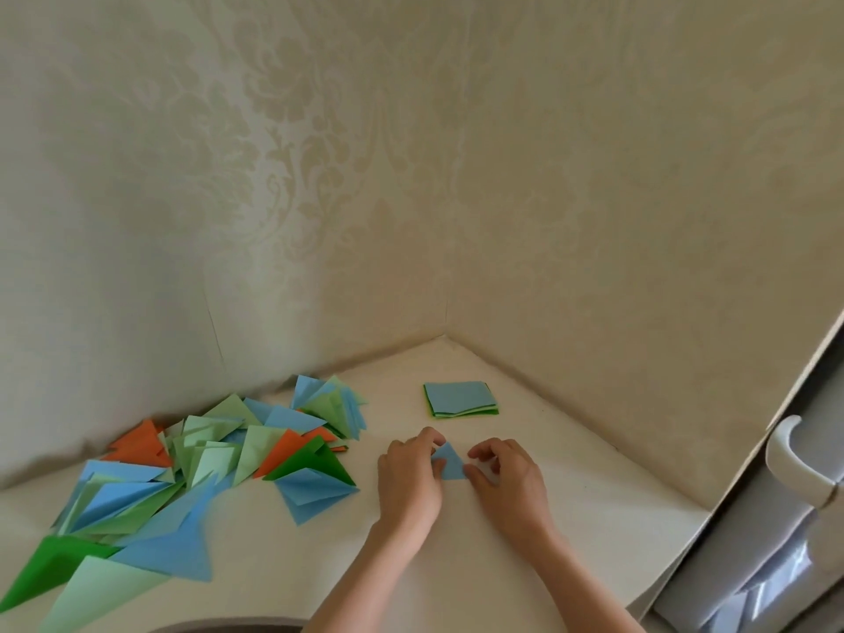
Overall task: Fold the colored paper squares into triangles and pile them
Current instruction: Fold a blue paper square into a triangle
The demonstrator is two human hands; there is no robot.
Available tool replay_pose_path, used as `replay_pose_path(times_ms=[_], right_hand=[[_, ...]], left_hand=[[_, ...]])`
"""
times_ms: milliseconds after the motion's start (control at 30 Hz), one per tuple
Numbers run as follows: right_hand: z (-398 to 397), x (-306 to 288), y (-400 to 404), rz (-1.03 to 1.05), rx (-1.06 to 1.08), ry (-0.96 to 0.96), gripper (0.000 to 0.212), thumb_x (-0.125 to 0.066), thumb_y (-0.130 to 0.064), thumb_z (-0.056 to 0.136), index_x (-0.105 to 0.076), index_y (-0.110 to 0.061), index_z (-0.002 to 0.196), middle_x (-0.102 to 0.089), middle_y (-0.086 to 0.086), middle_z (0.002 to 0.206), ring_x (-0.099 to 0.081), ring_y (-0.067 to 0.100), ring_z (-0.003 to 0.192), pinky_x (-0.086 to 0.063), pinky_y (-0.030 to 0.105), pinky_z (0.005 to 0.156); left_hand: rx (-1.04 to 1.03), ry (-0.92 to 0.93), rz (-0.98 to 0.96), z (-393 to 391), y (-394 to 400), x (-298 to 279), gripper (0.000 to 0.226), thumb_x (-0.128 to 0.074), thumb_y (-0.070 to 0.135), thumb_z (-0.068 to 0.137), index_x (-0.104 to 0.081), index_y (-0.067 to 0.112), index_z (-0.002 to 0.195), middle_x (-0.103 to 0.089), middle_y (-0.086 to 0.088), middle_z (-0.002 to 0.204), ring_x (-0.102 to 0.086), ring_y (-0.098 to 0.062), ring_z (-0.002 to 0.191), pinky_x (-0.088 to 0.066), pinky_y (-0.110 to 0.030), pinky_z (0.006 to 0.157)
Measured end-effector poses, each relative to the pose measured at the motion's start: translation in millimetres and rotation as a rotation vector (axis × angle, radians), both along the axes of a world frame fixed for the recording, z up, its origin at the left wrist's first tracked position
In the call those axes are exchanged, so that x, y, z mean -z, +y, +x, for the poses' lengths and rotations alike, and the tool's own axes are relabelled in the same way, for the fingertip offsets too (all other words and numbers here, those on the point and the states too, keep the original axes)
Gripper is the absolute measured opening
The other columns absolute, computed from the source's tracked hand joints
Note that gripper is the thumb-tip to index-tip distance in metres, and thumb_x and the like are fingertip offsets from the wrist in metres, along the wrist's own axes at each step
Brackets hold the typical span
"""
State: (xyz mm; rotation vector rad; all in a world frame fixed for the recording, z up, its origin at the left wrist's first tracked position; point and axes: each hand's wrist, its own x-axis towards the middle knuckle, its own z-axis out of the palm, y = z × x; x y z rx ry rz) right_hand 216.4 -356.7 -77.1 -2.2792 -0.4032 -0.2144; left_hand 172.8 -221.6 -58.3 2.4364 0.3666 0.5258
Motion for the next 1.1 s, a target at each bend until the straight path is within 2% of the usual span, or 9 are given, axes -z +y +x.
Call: replay_pose_path(times_ms=[100,167,267,367,433,600,867,1000,1100], right_hand=[[1.4,-5.3,4.3,0.123,0.007,-0.081,0.012,-0.070,-0.022,0.083,-0.063,-0.029,0.091,-0.057,-0.015,0.092,-0.056,0.001,0.080,-0.043,0.016,0.070],[8.0,-9.2,11.8,0.110,0.012,-0.162,0.015,-0.068,-0.017,0.085,-0.065,-0.023,0.099,-0.061,-0.010,0.100,-0.059,0.004,0.085,-0.047,0.022,0.076],[24.7,-15.2,29.3,-0.074,-0.009,-0.176,0.035,-0.065,-0.016,0.087,-0.060,-0.017,0.122,-0.060,0.000,0.125,-0.060,0.022,0.107,-0.046,0.034,0.091],[42.1,-18.0,47.8,-0.273,-0.055,-0.166,0.052,-0.062,-0.026,0.091,-0.045,-0.014,0.139,-0.049,0.005,0.142,-0.046,0.022,0.129,-0.034,0.034,0.104],[51.2,-18.9,57.3,-0.340,-0.051,-0.144,0.060,-0.059,-0.035,0.092,-0.038,-0.014,0.144,-0.044,0.004,0.146,-0.042,0.022,0.133,-0.030,0.034,0.107],[65.0,-14.9,69.8,-0.504,-0.043,-0.058,0.065,-0.049,-0.049,0.094,-0.031,-0.017,0.147,-0.037,-0.001,0.151,-0.034,0.016,0.138,-0.021,0.036,0.114],[59.9,3.5,67.5,-0.430,-0.015,-0.218,0.031,-0.051,-0.036,0.096,-0.067,-0.019,0.117,-0.060,-0.002,0.131,-0.052,0.013,0.125,-0.029,0.038,0.110],[59.3,3.3,66.2,-0.306,-0.006,-0.283,0.026,-0.055,-0.021,0.094,-0.066,-0.010,0.073,-0.071,0.004,0.083,-0.063,0.023,0.075,-0.045,0.032,0.068],[61.1,-3.8,65.0,-0.256,0.042,-0.249,0.027,-0.057,-0.023,0.093,-0.066,-0.013,0.070,-0.063,0.002,0.064,-0.055,0.022,0.058,-0.042,0.031,0.054]], left_hand=[[0.038,-0.087,-0.045,-3.1,15.0,-6.6,0.017,-0.054,0.014,0.094,-0.061,0.025,0.105,-0.064,0.005,0.091,-0.056,-0.017,0.088,-0.045,-0.029,0.074],[0.043,-0.135,-0.071,-8.0,33.0,-16.6,0.015,-0.056,0.011,0.093,-0.063,0.021,0.102,-0.060,0.009,0.080,-0.057,-0.014,0.079,-0.046,-0.029,0.068],[0.007,-0.189,-0.084,-18.8,68.5,-33.9,0.014,-0.057,0.009,0.093,-0.065,0.016,0.101,-0.056,0.014,0.076,-0.058,-0.012,0.077,-0.049,-0.029,0.070],[-0.048,-0.231,-0.102,-30.2,106.4,-42.0,0.014,-0.059,0.009,0.092,-0.066,0.016,0.102,-0.055,0.021,0.077,-0.059,-0.008,0.078,-0.046,-0.018,0.068],[-0.088,-0.227,-0.095,-39.5,128.0,-41.2,0.014,-0.058,0.009,0.092,-0.066,0.016,0.102,-0.057,0.020,0.078,-0.057,-0.003,0.076,-0.041,-0.009,0.065],[-0.124,-0.201,-0.103,-51.6,159.5,-30.1,0.011,-0.059,0.009,0.092,-0.065,0.016,0.099,-0.062,0.014,0.080,-0.061,-0.011,0.078,-0.045,-0.018,0.067],[-0.176,-0.176,-0.081,-43.7,168.3,-14.6,0.013,-0.055,0.009,0.094,-0.065,0.015,0.101,-0.067,0.005,0.081,-0.061,-0.012,0.075,-0.045,-0.020,0.063],[-0.191,-0.255,-0.153,-51.6,166.1,-22.1,0.014,-0.056,0.009,0.094,-0.065,0.017,0.100,-0.065,0.013,0.086,-0.059,-0.002,0.082,-0.040,-0.006,0.066],[-0.153,-0.300,-0.159,-62.2,162.2,-32.1,0.014,-0.056,0.007,0.093,-0.065,0.017,0.098,-0.064,0.017,0.089,-0.058,0.008,0.084,-0.037,0.000,0.069]])
